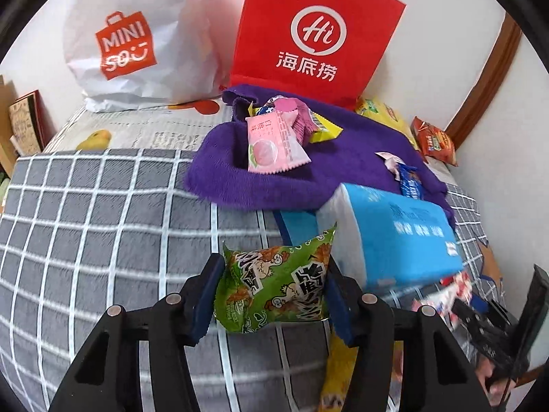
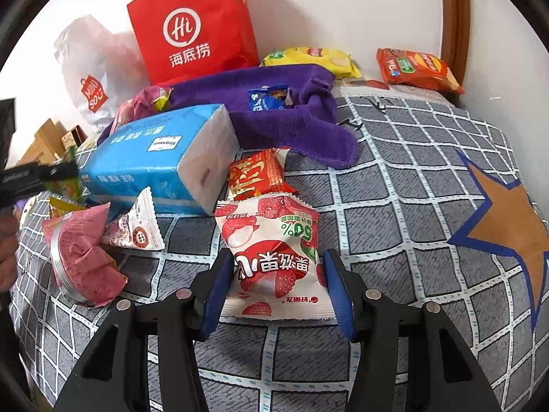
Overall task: Organize snacks
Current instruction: 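Lift both held packets and carry them toward the purple towel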
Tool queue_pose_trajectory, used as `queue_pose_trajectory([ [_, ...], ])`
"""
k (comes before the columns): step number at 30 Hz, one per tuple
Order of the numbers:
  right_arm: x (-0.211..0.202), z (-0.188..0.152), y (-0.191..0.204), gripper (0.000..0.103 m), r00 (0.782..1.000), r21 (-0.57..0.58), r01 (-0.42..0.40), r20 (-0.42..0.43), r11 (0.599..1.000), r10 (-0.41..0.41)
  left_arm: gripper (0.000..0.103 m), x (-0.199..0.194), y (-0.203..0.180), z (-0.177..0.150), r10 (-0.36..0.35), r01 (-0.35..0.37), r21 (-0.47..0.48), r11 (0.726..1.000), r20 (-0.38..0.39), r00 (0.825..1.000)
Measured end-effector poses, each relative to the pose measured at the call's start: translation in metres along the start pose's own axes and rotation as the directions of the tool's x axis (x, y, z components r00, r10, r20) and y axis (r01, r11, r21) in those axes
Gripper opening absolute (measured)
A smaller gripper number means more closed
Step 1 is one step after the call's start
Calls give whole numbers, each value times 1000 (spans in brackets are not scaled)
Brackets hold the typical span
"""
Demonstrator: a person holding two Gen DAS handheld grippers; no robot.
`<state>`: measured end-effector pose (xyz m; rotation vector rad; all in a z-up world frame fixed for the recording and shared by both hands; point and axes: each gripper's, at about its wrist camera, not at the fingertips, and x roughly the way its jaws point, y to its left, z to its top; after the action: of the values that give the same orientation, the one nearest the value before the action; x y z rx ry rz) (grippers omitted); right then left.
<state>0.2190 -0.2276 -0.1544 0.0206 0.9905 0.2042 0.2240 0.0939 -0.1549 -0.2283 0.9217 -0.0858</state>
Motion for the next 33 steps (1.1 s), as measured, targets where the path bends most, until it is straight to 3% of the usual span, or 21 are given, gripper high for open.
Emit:
queue_pose_trajectory([
  [5,-9,-1,-2,53,999,20,37,7,999,-37,54,-28,-2,-15,-20,20,9,1000,12,1000],
  [7,-17,0,-2,53,1000,50,11,7,999,-11,54,-40,-4,-19,-23,22,26,999,19,1000],
  [16,-75,22,15,53,995,75,7,101,997,-14,54,-91,-20,-18,-51,45,68,997,88,995],
  [33,-148,52,43,53,978,58,-15,208,998,2,54,-127,-55,-12,-121,106,120,987,128,984],
])
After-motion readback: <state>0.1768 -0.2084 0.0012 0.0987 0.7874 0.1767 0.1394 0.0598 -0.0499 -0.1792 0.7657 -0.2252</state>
